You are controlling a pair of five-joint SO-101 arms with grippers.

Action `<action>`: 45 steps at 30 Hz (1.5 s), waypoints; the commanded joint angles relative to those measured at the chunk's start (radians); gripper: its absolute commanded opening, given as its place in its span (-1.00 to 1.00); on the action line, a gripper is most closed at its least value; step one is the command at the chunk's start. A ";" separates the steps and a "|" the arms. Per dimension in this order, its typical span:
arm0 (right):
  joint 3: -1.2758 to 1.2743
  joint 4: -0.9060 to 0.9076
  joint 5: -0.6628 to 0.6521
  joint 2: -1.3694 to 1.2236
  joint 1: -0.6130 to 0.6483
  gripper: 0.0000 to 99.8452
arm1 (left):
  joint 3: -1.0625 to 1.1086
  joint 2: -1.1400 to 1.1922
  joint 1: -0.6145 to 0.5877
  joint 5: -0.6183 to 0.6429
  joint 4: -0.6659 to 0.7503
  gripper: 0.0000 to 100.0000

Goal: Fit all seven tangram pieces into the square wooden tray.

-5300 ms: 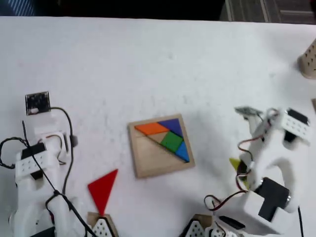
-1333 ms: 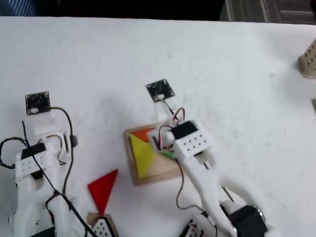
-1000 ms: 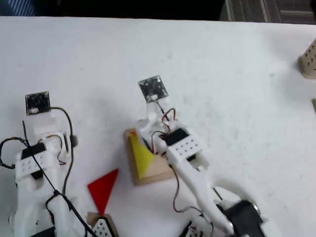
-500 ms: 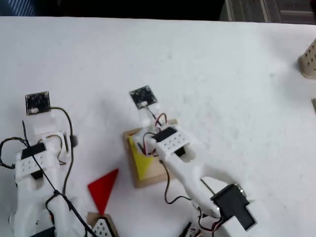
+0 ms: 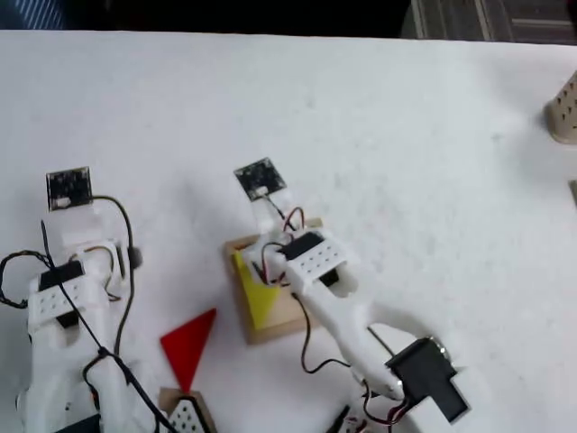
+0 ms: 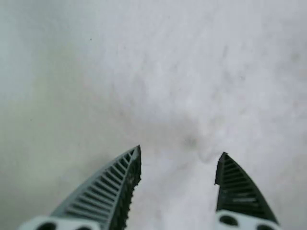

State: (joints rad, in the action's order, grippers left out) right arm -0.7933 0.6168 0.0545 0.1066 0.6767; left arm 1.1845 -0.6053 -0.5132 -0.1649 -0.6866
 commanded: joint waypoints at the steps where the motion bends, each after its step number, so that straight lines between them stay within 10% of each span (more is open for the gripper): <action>1: 0.003 -0.044 -0.018 -0.013 -0.015 -0.97 | -0.006 -0.039 -0.010 -0.011 -0.008 -0.68; 12: 0.166 0.008 -0.018 -0.128 -0.073 -0.97 | -0.006 -0.039 -0.010 -0.011 -0.008 -0.68; 24: -0.018 0.309 -0.018 0.318 -0.225 -0.97 | -0.006 -0.039 -0.010 -0.011 -0.008 -0.68; 45: -0.272 0.101 -0.060 0.340 0.031 -0.96 | -0.006 -0.039 -0.008 -0.011 -0.008 -0.68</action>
State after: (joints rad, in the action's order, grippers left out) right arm -1.0418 0.7979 0.0084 0.4089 0.6628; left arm 1.1845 -0.6053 -0.5132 -0.1649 -0.6866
